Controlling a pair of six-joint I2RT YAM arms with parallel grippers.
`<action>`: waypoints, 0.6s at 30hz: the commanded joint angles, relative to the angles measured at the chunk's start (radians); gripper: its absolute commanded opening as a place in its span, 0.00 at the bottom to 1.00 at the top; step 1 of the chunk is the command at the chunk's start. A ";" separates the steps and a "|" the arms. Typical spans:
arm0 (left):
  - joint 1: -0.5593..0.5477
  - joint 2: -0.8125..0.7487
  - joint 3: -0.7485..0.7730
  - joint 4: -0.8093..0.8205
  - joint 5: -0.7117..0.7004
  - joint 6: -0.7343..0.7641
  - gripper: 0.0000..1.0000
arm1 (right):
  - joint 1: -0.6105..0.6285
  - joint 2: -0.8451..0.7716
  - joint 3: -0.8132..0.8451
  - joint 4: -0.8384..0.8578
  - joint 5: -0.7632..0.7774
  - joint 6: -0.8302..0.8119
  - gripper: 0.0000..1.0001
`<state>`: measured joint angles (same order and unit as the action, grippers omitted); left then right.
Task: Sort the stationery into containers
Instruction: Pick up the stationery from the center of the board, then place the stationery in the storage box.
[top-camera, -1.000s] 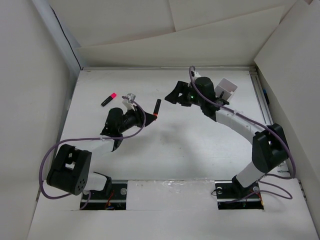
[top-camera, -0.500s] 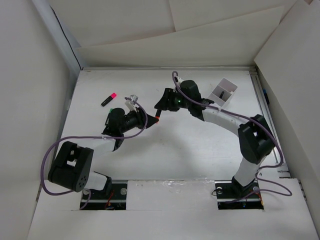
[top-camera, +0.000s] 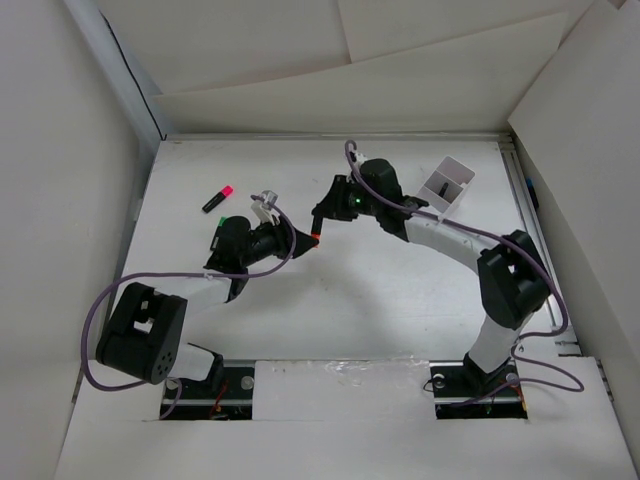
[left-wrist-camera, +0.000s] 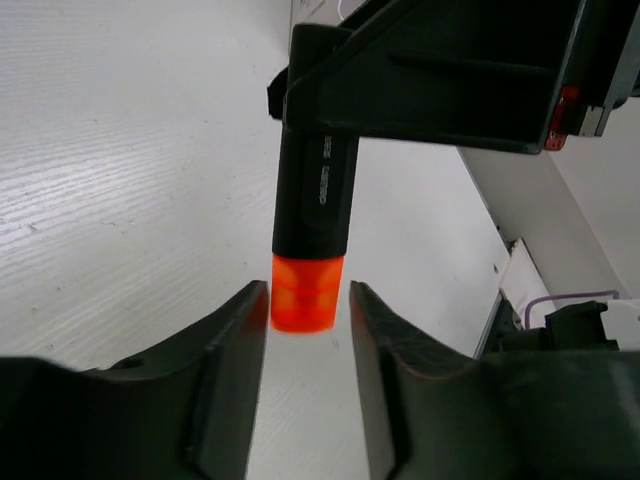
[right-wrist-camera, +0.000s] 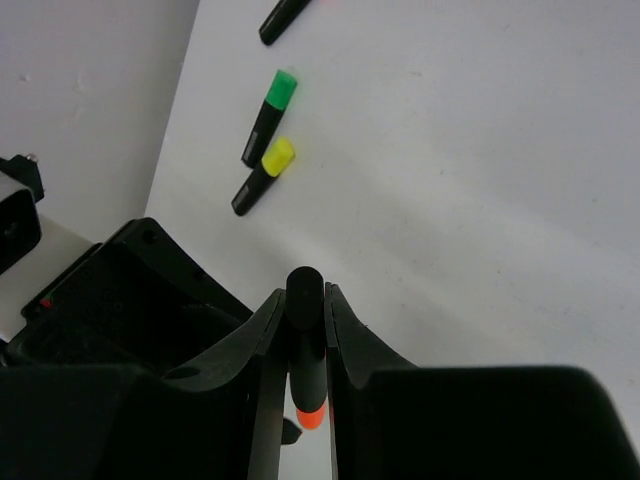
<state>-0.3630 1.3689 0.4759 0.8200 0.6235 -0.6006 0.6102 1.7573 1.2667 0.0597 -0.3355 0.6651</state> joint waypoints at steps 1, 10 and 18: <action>0.001 -0.022 0.033 0.044 0.035 0.002 0.38 | -0.036 -0.085 0.011 0.038 0.087 -0.022 0.00; 0.001 -0.047 0.033 0.034 0.051 -0.007 0.57 | -0.256 -0.251 -0.071 -0.037 0.268 -0.048 0.00; 0.001 -0.036 0.024 0.086 0.097 -0.044 0.57 | -0.440 -0.354 -0.127 -0.093 0.743 -0.081 0.00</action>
<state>-0.3626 1.3518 0.4774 0.8265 0.6624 -0.6212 0.2050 1.4204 1.1584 -0.0196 0.1955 0.6106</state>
